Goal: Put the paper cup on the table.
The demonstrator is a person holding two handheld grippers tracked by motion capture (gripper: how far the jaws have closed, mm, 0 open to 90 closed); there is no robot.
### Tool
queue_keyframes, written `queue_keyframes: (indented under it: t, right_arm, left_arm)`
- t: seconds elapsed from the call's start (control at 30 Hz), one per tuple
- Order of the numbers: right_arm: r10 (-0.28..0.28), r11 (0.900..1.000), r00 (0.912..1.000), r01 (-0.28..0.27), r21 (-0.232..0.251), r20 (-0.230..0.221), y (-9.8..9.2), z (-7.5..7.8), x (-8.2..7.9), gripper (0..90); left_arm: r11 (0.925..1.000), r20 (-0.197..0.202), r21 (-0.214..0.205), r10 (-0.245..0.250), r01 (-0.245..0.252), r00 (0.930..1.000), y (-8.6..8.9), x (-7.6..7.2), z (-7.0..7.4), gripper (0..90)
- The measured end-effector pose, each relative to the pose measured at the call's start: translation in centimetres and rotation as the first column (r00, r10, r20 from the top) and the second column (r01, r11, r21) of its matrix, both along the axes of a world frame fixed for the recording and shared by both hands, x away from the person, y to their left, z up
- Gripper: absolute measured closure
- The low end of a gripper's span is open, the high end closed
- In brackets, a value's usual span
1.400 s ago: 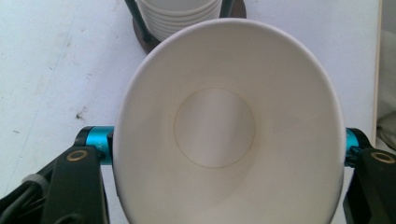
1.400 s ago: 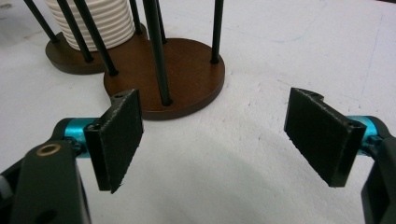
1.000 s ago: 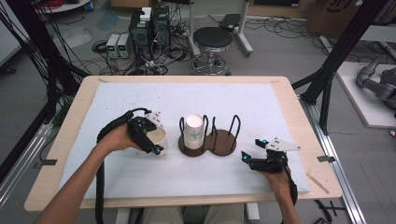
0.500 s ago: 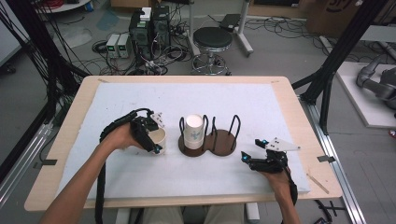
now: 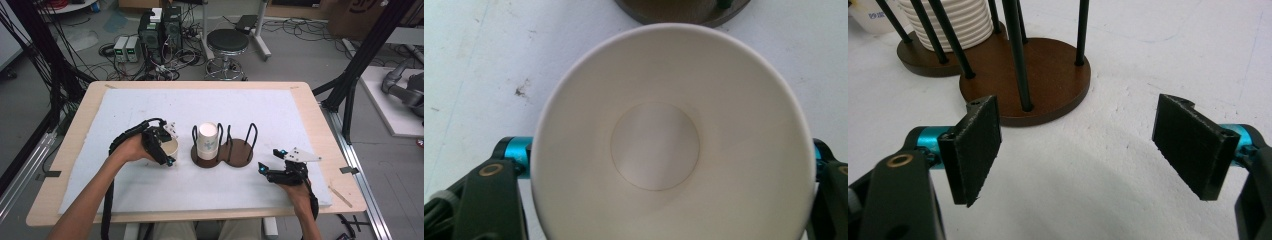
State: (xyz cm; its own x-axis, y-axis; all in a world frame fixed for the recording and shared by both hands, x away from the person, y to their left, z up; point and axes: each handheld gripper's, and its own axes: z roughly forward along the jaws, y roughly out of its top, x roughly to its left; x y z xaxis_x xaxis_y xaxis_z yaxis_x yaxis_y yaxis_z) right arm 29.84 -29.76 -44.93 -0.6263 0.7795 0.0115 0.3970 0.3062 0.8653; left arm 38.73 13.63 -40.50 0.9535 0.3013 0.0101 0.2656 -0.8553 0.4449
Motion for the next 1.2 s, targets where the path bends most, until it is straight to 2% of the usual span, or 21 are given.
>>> queue_keyframes:
  t: [0.07,0.2,0.5,0.6,0.63,0.7,0.73,0.77,0.83,0.9,0.97,1.07,1.1,1.17,1.2]
  right_arm:
    - [0.001,1.0,1.0,-0.001,0.0,0.0,0.0,0.0,0.0,20.3]
    - [0.001,1.0,1.0,-0.001,0.0,-0.005,0.0,0.0,0.0,20.3]
    - [0.0,1.0,1.0,0.0,-0.001,-0.006,0.1,0.0,0.0,20.3]
    - [0.003,1.0,1.0,-0.003,-0.005,-0.003,0.1,0.0,0.0,20.3]
    - [0.002,1.0,1.0,-0.002,-0.006,0.002,0.1,0.0,0.0,20.3]
    - [0.002,1.0,1.0,-0.002,-0.007,0.004,0.1,0.0,0.0,20.3]
    - [0.004,1.0,1.0,-0.004,-0.009,0.007,0.1,0.0,0.0,20.3]
    - [0.004,1.0,1.0,-0.004,-0.008,0.006,0.1,0.0,0.0,20.3]
    - [0.003,1.0,1.0,-0.003,-0.005,0.004,0.1,0.0,-0.1,20.3]
    - [0.004,1.0,1.0,-0.004,-0.002,0.003,0.1,0.0,0.0,20.3]
    - [0.005,1.0,1.0,-0.005,-0.002,0.003,0.0,0.0,0.0,20.3]
    - [0.004,1.0,1.0,-0.004,-0.003,0.003,0.1,0.0,0.0,20.3]
    - [0.004,1.0,1.0,-0.004,-0.005,0.004,0.1,0.0,0.0,20.3]
    - [0.005,1.0,1.0,-0.005,-0.007,0.004,0.1,0.0,0.0,20.3]
    - [0.005,1.0,1.0,-0.005,-0.007,0.004,0.1,0.0,0.0,20.3]
  left_arm:
    - [0.9998,-0.006,-0.017,-0.002,0.002,1.0,0.1,-0.1,-0.4,18.8]
    - [0.9994,-0.008,-0.034,0.01,-0.01,0.9999,0.5,-0.1,-0.8,17.7]
    - [0.9971,-0.013,-0.068,0.034,-0.035,0.9993,1.1,-0.2,-0.8,16.8]
    - [0.9946,-0.008,-0.094,0.044,-0.045,0.999,1.7,-0.7,-0.9,16.7]
    - [0.9921,-0.012,-0.115,0.05,-0.051,0.9987,2.3,-1.2,-1.0,16.7]
    - [0.9935,-0.01,-0.101,0.051,-0.052,0.9987,2.6,-1.3,-0.9,16.8]
    - [0.9911,0.005,-0.117,0.064,-0.063,0.9979,3.0,-1.6,-0.8,16.7]
    - [0.9835,0.009,-0.165,0.077,-0.075,0.997,3.7,-2.0,-0.5,16.8]
    - [0.9814,0.025,-0.173,0.088,-0.083,0.9958,4.3,-2.4,-0.5,16.7]
    - [0.9762,0.028,-0.196,0.1,-0.093,0.9946,4.9,-2.9,-0.6,16.7]
    - [0.9746,0.03,-0.202,0.105,-0.097,0.994,5.2,-3.2,-0.7,16.7]
    - [0.9627,0.052,-0.244,0.134,-0.118,0.9896,6.2,-4.4,-1.0,16.8]
    - [0.9627,0.052,-0.244,0.134,-0.118,0.9896,6.2,-4.4,-1.0,16.8]
    - [0.9533,0.072,-0.273,0.154,-0.129,0.9855,6.8,-5.5,-1.4,16.7]
    - [0.9533,0.072,-0.273,0.154,-0.129,0.9855,6.8,-5.5,-1.4,16.7]
